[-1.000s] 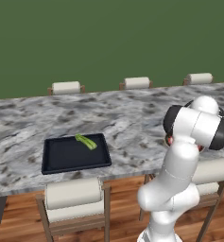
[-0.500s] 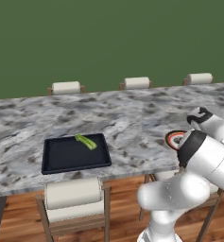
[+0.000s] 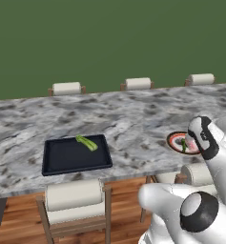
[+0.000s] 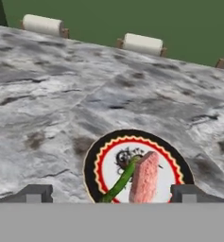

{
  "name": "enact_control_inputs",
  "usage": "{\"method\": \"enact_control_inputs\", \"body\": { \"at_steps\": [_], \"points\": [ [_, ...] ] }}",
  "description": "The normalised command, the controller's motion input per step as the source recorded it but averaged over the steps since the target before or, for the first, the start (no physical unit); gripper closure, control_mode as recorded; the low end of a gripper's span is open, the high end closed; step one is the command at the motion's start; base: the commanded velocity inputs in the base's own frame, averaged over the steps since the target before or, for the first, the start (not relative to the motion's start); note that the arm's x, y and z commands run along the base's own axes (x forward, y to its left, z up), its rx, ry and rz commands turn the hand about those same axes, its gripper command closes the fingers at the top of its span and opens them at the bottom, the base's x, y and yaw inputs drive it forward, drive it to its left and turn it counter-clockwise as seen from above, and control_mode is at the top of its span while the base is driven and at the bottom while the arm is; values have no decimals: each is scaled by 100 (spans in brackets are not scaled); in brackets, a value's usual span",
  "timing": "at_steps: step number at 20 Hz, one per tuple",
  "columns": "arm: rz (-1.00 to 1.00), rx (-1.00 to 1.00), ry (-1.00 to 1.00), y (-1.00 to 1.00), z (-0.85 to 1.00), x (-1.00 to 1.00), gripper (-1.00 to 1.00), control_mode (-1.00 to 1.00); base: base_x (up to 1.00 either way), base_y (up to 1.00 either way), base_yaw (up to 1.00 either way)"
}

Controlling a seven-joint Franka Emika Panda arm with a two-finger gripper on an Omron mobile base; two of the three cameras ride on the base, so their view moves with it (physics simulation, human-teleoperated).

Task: Create a steak meal by picking up the steak and asparagus from the tray and placing them on the plate. Leave the celery on the tray.

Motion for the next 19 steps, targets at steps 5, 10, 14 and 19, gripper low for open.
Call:
{"method": "enact_control_inputs", "body": {
  "at_steps": [5,10,14,19],
  "points": [
    [11,-14,-1,25,67,-39,-100,-100,0,0,0],
    [12,-15,0,24,58,-43,-100,-100,0,0,0],
    [13,-14,0,27,51,-50,-100,-100,0,0,0],
    [14,-14,0,37,48,-44,-100,-100,0,0,0]
  ]
}}
